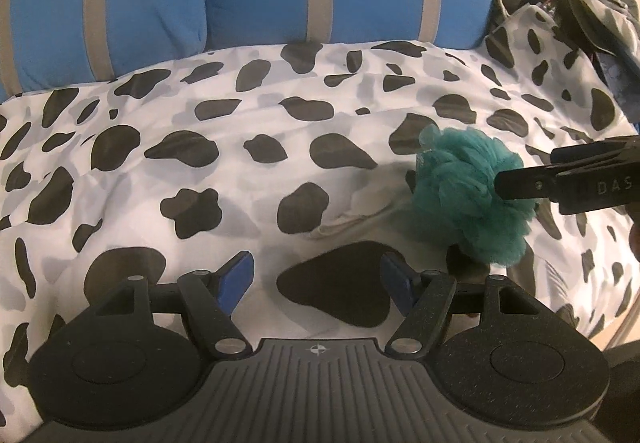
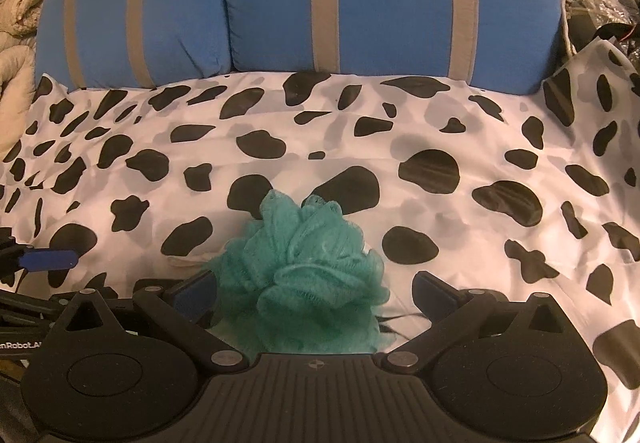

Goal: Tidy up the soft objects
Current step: 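Grasp the teal loofah with right gripper while left gripper grasps its white cord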

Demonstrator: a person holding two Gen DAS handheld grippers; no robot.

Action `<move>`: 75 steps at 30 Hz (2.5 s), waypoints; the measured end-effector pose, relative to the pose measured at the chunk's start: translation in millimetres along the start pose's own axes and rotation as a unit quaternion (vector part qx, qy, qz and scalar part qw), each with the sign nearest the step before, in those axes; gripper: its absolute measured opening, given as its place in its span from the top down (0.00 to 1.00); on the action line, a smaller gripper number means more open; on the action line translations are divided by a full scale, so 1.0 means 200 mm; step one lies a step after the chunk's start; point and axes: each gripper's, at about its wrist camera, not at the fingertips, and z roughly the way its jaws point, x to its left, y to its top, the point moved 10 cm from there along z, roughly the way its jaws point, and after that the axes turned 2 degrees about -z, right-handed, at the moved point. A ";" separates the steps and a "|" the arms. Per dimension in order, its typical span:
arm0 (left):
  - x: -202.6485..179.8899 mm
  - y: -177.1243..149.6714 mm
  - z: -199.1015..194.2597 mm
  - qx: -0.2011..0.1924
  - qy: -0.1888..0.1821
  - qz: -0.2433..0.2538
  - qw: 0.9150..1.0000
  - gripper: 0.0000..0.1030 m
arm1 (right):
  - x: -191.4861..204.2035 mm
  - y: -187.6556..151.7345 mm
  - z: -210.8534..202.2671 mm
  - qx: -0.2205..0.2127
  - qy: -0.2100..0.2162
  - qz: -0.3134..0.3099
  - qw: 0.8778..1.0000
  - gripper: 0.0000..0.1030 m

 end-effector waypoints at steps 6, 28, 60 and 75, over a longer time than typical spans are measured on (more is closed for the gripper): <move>0.02 0.03 0.02 0.001 0.002 -0.003 1.000 0.33 | -0.02 0.02 0.07 0.015 0.019 0.029 0.999 0.00; 0.10 0.06 0.07 0.009 0.009 -0.008 1.000 0.33 | 0.10 -0.15 0.48 0.124 0.052 0.014 0.991 0.11; -0.18 0.05 0.46 0.022 0.037 0.222 0.974 0.45 | -0.34 0.01 0.11 0.032 0.024 0.113 0.993 0.33; -0.14 0.05 0.50 0.065 -0.008 0.159 0.985 0.97 | -0.36 0.01 0.09 0.026 0.027 0.114 0.993 0.33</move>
